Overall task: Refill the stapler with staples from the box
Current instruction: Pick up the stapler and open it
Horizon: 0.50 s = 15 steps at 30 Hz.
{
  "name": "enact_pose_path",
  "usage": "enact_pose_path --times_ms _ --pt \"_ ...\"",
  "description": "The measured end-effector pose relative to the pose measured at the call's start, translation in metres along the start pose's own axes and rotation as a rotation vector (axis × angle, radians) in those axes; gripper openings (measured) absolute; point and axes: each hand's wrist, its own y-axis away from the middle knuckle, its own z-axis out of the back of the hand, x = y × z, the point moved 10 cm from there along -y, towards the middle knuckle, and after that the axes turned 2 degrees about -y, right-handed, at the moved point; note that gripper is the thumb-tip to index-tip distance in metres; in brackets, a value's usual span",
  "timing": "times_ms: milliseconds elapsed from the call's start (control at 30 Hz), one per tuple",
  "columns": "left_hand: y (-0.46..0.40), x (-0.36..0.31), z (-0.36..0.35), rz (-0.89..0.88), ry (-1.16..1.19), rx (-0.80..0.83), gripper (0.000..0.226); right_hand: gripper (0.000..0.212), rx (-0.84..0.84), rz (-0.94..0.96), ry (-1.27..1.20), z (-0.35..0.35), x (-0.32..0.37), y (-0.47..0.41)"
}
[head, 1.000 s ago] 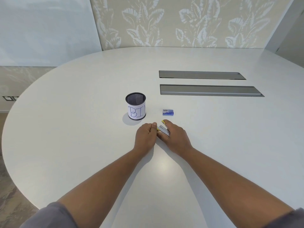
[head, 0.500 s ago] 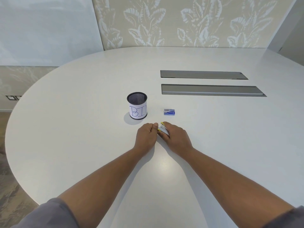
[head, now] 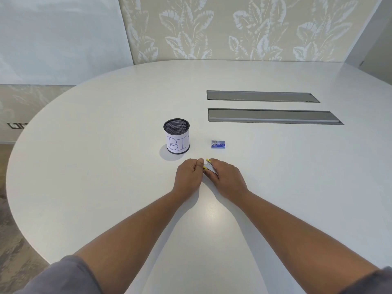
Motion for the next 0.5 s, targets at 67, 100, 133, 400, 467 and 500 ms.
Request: enact_pose_path --times_ms 67,100,133,400,467,500 --pt "0.0 0.0009 0.0 0.001 0.01 -0.004 0.047 0.05 0.0 -0.013 -0.015 0.0003 -0.0004 0.0005" --pt "0.0 0.0011 0.0 -0.001 0.014 -0.007 0.047 0.052 0.001 -0.018 -0.024 0.0005 -0.0006 0.0006" --pt "0.0003 0.0014 0.0001 -0.003 0.016 -0.009 0.047 0.053 0.002 -0.021 -0.029 0.0005 -0.0009 0.0009" --pt "0.0015 0.0005 -0.0004 -0.015 0.011 -0.003 0.046 0.051 0.019 -0.005 0.003 -0.0027 -0.0013 0.001" --pt "0.002 0.0003 0.0002 -0.015 0.013 -0.01 0.046 0.052 -0.006 -0.021 -0.022 -0.0003 -0.0026 0.0013" --pt "0.0023 0.0001 0.0005 -0.014 0.011 -0.013 0.047 0.053 -0.022 -0.028 -0.035 0.0015 -0.0031 0.0012"
